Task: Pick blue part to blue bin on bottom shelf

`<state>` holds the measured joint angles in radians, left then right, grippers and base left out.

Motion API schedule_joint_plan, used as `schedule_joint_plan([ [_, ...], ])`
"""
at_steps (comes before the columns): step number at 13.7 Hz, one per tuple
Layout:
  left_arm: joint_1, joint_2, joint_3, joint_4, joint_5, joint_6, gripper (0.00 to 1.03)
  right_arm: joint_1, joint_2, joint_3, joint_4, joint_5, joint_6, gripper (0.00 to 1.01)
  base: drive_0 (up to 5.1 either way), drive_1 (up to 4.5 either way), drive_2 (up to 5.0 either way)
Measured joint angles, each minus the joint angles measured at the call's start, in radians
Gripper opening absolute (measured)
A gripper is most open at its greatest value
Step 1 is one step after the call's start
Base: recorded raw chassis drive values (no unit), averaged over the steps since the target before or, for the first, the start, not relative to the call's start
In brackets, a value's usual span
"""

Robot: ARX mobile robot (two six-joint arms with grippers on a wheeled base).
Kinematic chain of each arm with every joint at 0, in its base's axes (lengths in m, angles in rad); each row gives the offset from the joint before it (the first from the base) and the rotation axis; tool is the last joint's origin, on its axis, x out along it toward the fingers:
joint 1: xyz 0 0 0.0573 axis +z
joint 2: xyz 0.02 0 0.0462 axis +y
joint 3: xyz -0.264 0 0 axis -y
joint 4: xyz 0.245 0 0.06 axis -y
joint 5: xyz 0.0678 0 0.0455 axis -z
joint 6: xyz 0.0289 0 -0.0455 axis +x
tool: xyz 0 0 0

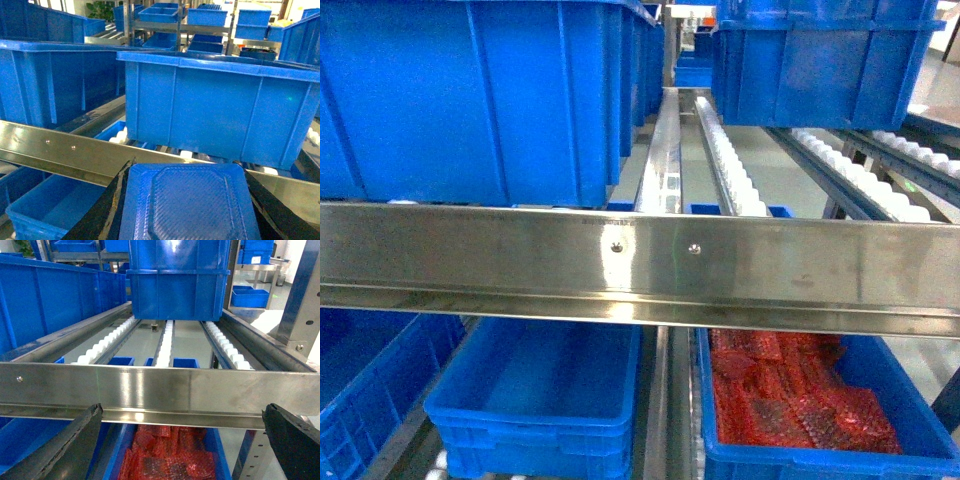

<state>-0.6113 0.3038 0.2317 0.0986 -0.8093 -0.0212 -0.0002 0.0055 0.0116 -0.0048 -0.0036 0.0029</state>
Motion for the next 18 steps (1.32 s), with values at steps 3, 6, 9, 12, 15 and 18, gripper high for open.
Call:
schedule_joint_plan([
  [3,0.000,0.002,0.000,-0.001,0.003,0.000,0.44,0.000,0.000,0.000,0.000,0.001,0.000,0.98,0.0,0.00,0.0],
  [6,0.000,0.002,0.000,-0.001,0.003,0.000,0.44,0.000,0.000,0.000,0.000,0.001,0.000,0.98,0.0,0.00,0.0],
  [9,0.000,0.002,0.000,-0.001,0.003,0.000,0.44,0.000,0.000,0.000,0.000,0.001,0.000,0.98,0.0,0.00,0.0],
  [12,0.000,0.002,0.000,0.003,0.004,0.000,0.44,0.000,0.000,0.000,0.003,0.001,0.000,0.98,0.0,0.00,0.0],
  [15,0.000,0.002,0.000,0.000,0.004,-0.001,0.44,0.000,0.000,0.000,0.000,0.003,0.000,0.98,0.0,0.00,0.0],
  [18,0.000,0.002,0.000,-0.001,0.005,-0.001,0.44,0.000,0.000,0.000,0.001,0.005,0.001,0.98,0.0,0.00,0.0],
])
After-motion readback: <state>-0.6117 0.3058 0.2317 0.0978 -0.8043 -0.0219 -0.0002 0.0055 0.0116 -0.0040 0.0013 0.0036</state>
